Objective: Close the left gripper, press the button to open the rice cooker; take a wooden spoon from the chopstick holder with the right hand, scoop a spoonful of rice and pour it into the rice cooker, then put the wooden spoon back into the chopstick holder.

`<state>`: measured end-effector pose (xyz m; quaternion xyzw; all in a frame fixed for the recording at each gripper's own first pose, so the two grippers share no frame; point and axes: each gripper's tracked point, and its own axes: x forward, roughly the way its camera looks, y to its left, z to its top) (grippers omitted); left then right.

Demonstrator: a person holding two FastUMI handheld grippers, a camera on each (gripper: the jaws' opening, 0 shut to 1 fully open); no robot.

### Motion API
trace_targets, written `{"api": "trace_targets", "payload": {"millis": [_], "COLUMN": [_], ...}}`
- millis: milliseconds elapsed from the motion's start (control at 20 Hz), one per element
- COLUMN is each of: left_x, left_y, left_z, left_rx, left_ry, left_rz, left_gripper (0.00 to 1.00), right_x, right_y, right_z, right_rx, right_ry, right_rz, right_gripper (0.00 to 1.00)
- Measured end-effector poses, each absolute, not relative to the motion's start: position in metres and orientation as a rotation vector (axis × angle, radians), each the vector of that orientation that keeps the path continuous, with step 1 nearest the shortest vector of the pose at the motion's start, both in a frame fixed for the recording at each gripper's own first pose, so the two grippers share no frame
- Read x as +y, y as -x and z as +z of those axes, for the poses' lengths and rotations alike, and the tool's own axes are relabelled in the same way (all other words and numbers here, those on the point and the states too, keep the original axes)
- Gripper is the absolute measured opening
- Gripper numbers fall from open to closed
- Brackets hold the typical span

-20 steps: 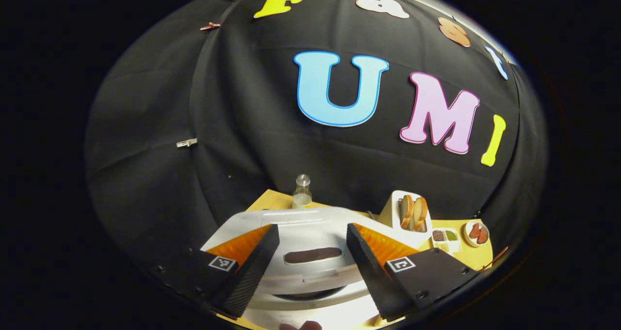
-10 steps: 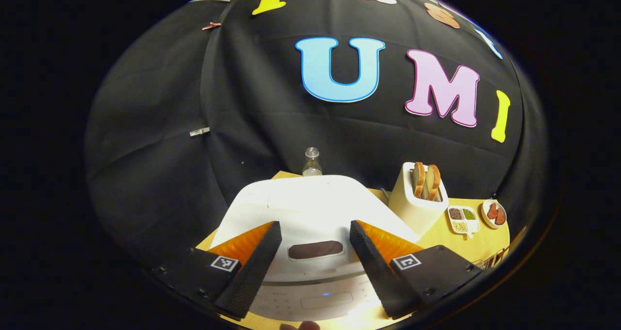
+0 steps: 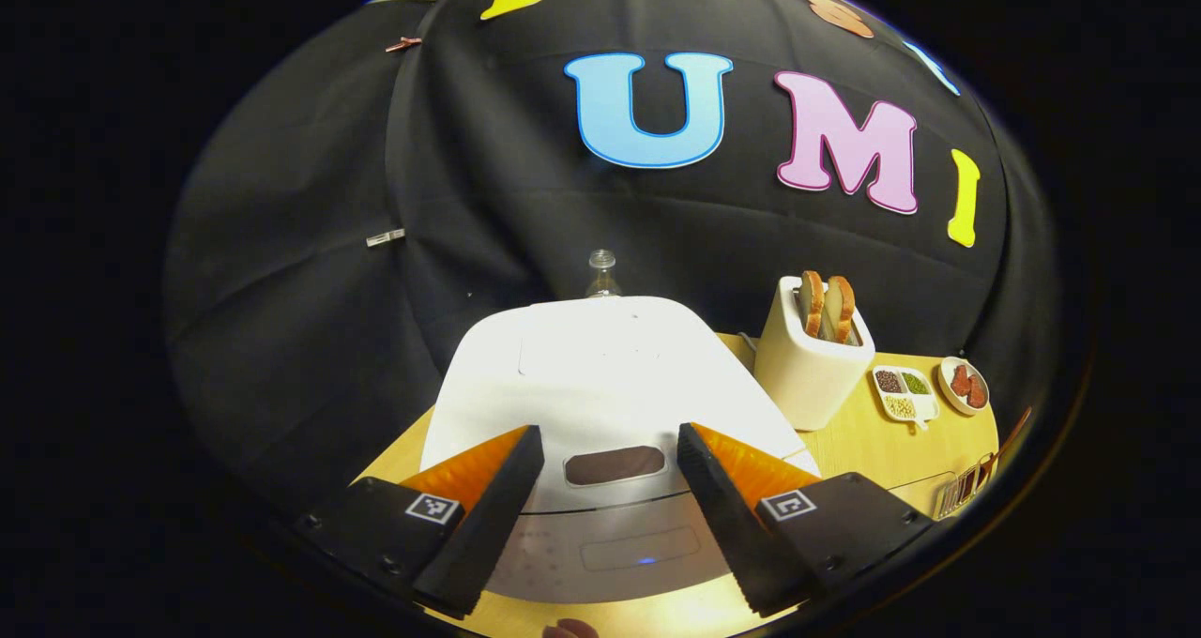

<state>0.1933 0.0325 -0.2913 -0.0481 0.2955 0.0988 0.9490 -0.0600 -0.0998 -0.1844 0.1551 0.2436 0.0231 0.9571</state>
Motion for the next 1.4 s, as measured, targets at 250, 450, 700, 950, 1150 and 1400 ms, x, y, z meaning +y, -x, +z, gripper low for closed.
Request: {"api": "trace_targets", "payload": {"millis": [250,450,700,950,1150,1400], "left_x": [0.033,0.033,0.033,0.022,0.015,0.007], "left_y": [-0.192,-0.193,-0.192,-0.183,-0.161,-0.120], "left_z": [-0.293,-0.291,-0.282,-0.240,-0.195,-0.149], "left_rx": [0.583,0.570,0.551,0.426,0.323,0.226], "left_ry": [0.108,0.101,0.070,0.102,0.098,0.159], "left_rz": [0.201,0.217,0.183,0.098,0.055,0.022], "left_gripper": [1.00,1.00,1.00,0.97,0.97,0.97], "right_x": [-0.093,-0.091,-0.092,-0.087,-0.077,-0.064], "right_y": [0.057,0.055,0.052,0.039,0.028,0.015], "right_z": [-0.188,-0.189,-0.183,-0.177,-0.171,-0.161], "right_rx": [0.505,0.503,0.487,0.465,0.451,0.425], "right_ry": [-0.323,-0.329,-0.322,-0.302,-0.287,-0.257], "right_rz": [0.056,0.056,0.055,0.063,0.081,0.112], "right_gripper": [0.99,0.99,0.99,0.98,0.99,0.98]}}
